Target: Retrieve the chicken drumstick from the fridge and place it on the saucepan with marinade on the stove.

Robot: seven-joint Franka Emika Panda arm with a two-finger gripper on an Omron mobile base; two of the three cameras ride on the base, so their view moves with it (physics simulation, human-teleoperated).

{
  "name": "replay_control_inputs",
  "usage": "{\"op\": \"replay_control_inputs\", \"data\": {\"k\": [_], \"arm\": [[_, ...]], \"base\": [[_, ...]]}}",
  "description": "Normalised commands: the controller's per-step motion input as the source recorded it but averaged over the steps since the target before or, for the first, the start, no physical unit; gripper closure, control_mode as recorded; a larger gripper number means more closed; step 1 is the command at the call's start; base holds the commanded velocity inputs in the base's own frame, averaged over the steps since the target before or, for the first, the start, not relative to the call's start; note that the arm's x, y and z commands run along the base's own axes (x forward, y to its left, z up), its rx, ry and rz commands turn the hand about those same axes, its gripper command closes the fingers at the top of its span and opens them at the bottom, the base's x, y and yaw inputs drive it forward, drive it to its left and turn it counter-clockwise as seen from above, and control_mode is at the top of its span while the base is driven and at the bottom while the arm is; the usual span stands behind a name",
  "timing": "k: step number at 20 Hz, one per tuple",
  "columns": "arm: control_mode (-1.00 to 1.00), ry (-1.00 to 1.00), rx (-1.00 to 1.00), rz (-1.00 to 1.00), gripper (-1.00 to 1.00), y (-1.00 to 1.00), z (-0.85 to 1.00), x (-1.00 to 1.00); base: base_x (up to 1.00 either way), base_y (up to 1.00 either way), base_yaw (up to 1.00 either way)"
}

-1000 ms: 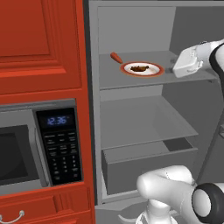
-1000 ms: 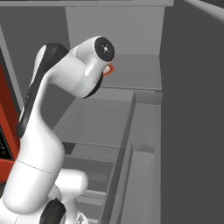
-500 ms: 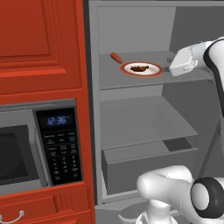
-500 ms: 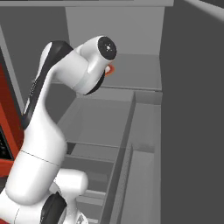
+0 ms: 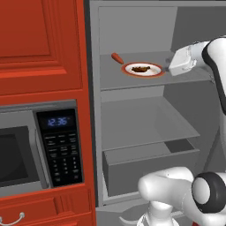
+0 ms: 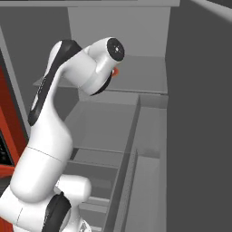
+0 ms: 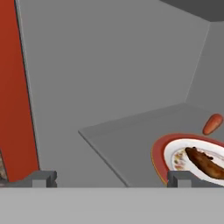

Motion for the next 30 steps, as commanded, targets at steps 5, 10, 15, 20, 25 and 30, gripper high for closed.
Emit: {"op": "replay_control_inputs", "data": {"k": [5, 10, 15, 20, 25, 30], "arm": [[-1.00, 0.00, 0.00, 0.09, -1.00, 0.00, -0.08, 0.25], [-1.00, 0.00, 0.00, 0.08, -1.00, 0.00, -0.02, 0.28], [-1.00, 0.01, 0.00, 0.10, -1.00, 0.00, 0.00, 0.24], [-1.00, 0.00, 0.00, 0.09, -1.00, 0.00, 0.00, 0.25], [-1.00, 0.00, -0.04, 0.10, -1.00, 0.00, -0.02, 0.19], [-1.00, 0.00, -0.03, 0.13, -1.00, 0.00, -0.03, 0.27]], "base": [[0.00, 0.00, 0.00], [0.00, 0.00, 0.00], [0.00, 0.00, 0.00], [0.00, 0.00, 0.00], [0.00, 0.00, 0.00], [0.00, 0.00, 0.00]]}}
